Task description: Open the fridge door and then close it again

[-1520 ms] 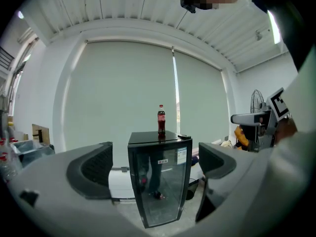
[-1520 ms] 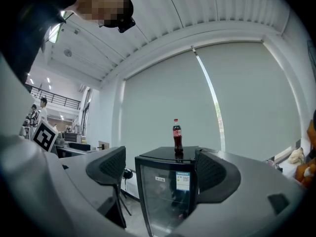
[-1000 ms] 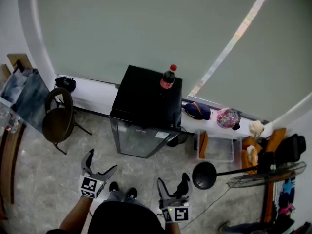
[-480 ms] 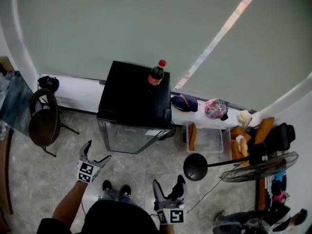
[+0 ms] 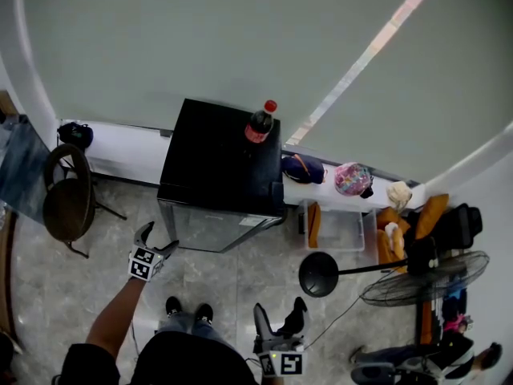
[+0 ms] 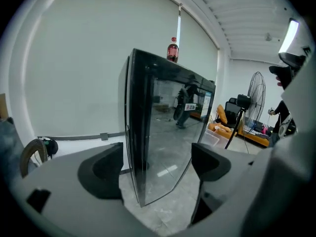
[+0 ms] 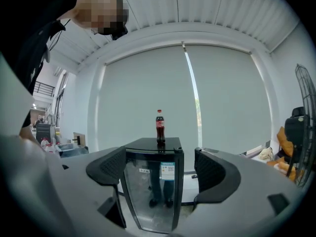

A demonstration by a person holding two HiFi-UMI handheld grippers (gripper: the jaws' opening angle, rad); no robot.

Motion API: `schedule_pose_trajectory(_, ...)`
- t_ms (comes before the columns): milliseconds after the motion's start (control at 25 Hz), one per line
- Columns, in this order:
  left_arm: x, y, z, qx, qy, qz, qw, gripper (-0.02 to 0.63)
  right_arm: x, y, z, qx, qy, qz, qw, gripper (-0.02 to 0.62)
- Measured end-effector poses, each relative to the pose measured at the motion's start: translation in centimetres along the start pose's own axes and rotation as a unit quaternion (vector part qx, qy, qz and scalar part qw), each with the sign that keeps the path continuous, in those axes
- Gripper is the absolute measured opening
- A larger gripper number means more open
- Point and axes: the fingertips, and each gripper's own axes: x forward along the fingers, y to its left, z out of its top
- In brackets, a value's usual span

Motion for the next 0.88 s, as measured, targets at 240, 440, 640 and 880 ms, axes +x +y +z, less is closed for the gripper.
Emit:
schedule_pose_trajectory(240,2.4,1.5,-0.6,-0.007,0.015,-0.027,0.9995,0.369,-0.2,0.0,-0.4,0.000,0.015,-0.011,1.000,0.428)
schedule_pose_trajectory(440,3.9,2.1,-0.9,0.000,0.024,-0.044,0.9988,0.331,-0.1,-0.1,-0.6,-0.007,0.015,-0.015,1.000,0.427)
schedule_pose_trajectory(640,4.2,2.7,-0.6,0.000,0.019,-0.057,0.9982,0.300,-0.3,0.1,-0.8,-0.003,0.025,-0.023,0.999,0.426)
schedule_pose_trajectory(880,4.7,3.5,-0.2,0.003,0.016,-0.076,0.9970,0.233,-0.6,0.0,-1.4,0.001,0.026,-0.030,0.999,0.426)
